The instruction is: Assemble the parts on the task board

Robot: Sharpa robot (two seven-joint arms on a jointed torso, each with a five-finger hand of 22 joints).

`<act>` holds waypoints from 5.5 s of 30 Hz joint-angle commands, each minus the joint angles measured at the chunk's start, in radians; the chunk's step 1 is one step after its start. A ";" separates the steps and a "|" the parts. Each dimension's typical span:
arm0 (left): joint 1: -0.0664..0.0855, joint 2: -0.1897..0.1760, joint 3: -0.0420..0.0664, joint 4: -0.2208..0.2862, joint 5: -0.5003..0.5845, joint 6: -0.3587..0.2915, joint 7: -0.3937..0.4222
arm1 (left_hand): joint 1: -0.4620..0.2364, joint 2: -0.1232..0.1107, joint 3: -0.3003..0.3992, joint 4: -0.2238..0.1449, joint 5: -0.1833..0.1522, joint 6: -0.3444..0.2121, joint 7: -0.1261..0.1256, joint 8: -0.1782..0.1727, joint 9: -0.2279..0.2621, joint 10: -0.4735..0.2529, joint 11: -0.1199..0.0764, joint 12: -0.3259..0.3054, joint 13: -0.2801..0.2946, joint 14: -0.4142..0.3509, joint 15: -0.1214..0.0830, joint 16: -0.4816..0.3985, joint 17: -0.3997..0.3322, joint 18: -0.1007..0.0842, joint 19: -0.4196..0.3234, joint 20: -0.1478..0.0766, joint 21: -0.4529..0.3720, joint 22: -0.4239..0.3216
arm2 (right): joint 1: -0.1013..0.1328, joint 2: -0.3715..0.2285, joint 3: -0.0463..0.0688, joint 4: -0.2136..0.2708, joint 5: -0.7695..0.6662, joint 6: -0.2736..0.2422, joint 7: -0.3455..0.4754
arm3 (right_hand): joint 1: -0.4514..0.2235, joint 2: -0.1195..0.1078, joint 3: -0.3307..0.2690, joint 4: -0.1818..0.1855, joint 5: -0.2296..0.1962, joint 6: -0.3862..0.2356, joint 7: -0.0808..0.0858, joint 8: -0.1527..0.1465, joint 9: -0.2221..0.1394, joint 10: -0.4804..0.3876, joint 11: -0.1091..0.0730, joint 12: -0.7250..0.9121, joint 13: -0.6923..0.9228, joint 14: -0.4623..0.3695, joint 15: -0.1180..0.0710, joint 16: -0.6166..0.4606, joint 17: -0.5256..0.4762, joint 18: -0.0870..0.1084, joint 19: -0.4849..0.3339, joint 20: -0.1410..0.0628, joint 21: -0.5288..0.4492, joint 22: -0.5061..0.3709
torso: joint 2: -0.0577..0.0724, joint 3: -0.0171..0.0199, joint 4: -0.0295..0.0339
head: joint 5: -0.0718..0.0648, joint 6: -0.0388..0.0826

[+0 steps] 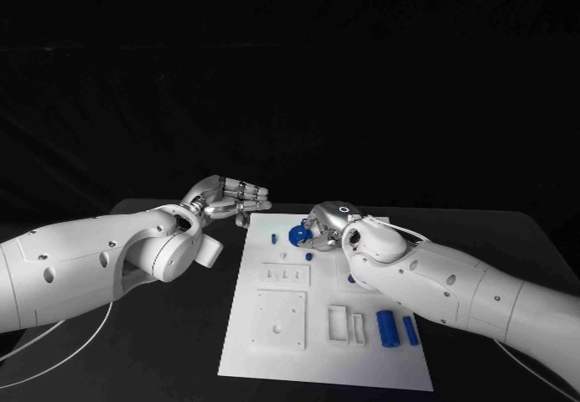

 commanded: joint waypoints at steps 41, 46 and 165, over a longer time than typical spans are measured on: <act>0.002 0.000 0.001 -0.055 0.022 -0.007 0.062 | 0.002 0.014 0.016 -0.013 0.010 -0.007 0.007 -0.001 0.000 0.078 0.001 0.002 0.000 0.008 0.014 0.024 0.006 0.006 0.010 0.009 -0.014 0.011 | 0.005 -0.351 0.135 0.152 0.475 0.082 0.374 | 0.124 0.073 -0.115 -0.239 0.218 -0.011 0.012 -0.004 0.000 0.009 0.014 0.046 0.033 -0.003 0.015 0.001 0.031 -0.002 0.058 0.010 0.001 0.071 | -0.020 0.0230 -0.0528 | 0.023 0.018; 0.001 0.001 0.001 -0.064 0.025 0.000 0.064 | -0.008 0.011 0.036 -0.011 0.009 -0.003 0.011 -0.001 0.000 0.122 -0.002 0.002 0.000 0.005 0.023 0.028 0.006 0.015 0.010 0.018 -0.015 0.014 | 0.005 -0.369 0.139 0.100 0.504 0.102 0.418 | 0.122 0.085 -0.127 -0.275 0.223 -0.022 0.006 -0.004 0.000 0.010 0.009 0.045 0.034 -0.001 0.012 0.001 0.042 -0.003 0.058 0.008 -0.004 0.081 | -0.023 0.0308 -0.0591 | 0.024 0.013; -0.004 0.012 0.001 -0.080 -0.046 0.091 -0.064 | -0.060 0.036 0.044 0.011 -0.013 0.126 -0.009 0.001 0.009 0.300 -0.051 0.006 0.003 0.002 -0.003 0.022 -0.005 -0.001 0.013 -0.002 -0.036 0.042 | -0.068 -0.213 0.129 -0.095 0.438 -0.015 0.357 | 0.090 0.157 0.050 -0.351 0.126 0.164 -0.030 -0.002 0.013 0.012 -0.010 0.033 0.033 0.002 -0.009 -0.017 0.071 -0.014 0.063 -0.013 -0.027 0.109 | -0.026 0.0526 -0.0710 | 0.018 -0.017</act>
